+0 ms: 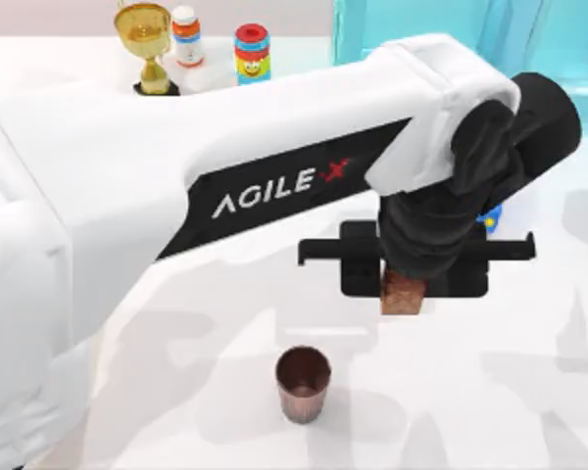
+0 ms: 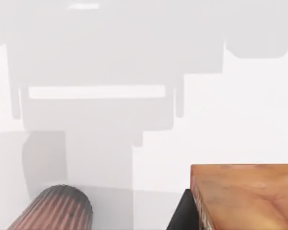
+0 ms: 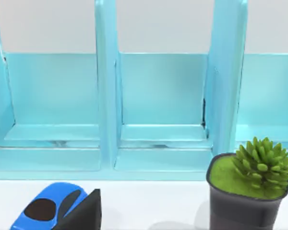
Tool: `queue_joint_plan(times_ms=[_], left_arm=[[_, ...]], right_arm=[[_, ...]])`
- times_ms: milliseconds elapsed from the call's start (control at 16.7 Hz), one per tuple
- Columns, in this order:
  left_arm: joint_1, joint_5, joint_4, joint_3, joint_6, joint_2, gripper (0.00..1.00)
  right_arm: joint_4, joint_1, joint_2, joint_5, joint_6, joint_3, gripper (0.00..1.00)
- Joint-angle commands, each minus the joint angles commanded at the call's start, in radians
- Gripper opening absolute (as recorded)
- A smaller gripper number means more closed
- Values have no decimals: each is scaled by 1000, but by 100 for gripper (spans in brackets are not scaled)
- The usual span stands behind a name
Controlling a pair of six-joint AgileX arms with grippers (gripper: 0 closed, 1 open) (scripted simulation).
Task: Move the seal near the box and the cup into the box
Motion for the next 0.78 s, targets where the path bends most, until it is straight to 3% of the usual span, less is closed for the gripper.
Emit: queue_joint_plan(times_ms=[420, 600, 780], left_arm=[[21, 2, 0, -32, 26, -30, 0], [120, 17, 32, -128, 125, -119, 0], [287, 41, 74, -277, 289, -250, 0]], right_arm=[[0, 0, 0, 0, 0, 0, 100], [0, 0, 0, 0, 0, 0, 100], [0, 0, 0, 0, 0, 0, 100]])
